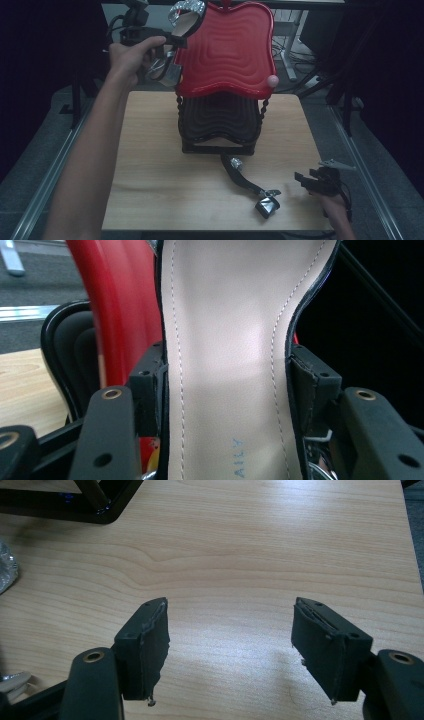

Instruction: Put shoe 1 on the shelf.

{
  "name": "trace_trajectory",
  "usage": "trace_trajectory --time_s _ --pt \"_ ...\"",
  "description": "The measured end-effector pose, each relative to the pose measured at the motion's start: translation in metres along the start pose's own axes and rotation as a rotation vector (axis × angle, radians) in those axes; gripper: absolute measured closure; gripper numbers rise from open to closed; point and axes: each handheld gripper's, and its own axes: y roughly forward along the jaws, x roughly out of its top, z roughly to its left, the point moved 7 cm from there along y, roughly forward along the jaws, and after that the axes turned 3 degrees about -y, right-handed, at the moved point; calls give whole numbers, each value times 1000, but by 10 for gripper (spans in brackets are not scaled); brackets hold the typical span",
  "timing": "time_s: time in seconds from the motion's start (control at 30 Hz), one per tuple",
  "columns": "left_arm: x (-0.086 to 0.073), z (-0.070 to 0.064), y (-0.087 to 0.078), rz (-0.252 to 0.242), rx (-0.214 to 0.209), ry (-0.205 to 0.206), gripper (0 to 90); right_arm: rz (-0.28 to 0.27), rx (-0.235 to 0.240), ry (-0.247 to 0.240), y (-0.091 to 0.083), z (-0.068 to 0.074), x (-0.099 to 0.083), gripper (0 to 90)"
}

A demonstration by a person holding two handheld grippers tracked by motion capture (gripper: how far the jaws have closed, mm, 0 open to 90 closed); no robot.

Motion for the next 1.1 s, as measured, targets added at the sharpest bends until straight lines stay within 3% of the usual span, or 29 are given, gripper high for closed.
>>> trace_trajectory --time_s 0.37,0.47,0.63,0.73,0.87,0.97,1.03,1.1 --pt "16 -14 30 -10 41 -6 425 0 0 6 0 -2 0 316" --pt "19 -15 39 -21 53 -23 425 1 1 6 0 -2 0 315" --pt "18 -10 54 -46 123 -39 424 0 0 8 1 -2 -1 315" --pt "16 -1 62 -37 211 -27 423 3 2 8 1 -2 -1 315" --pt "12 5 73 -17 244 -34 406 4 3 8 1 -1 -1 314" --pt "13 1 74 -32 243 -42 389 6 4 6 1 -1 -1 314" --pt "13 0 73 -11 235 -45 292 7 5 5 1 0 -1 314" --pt "13 -1 73 -17 230 -43 283 6 5 5 1 0 -1 314"
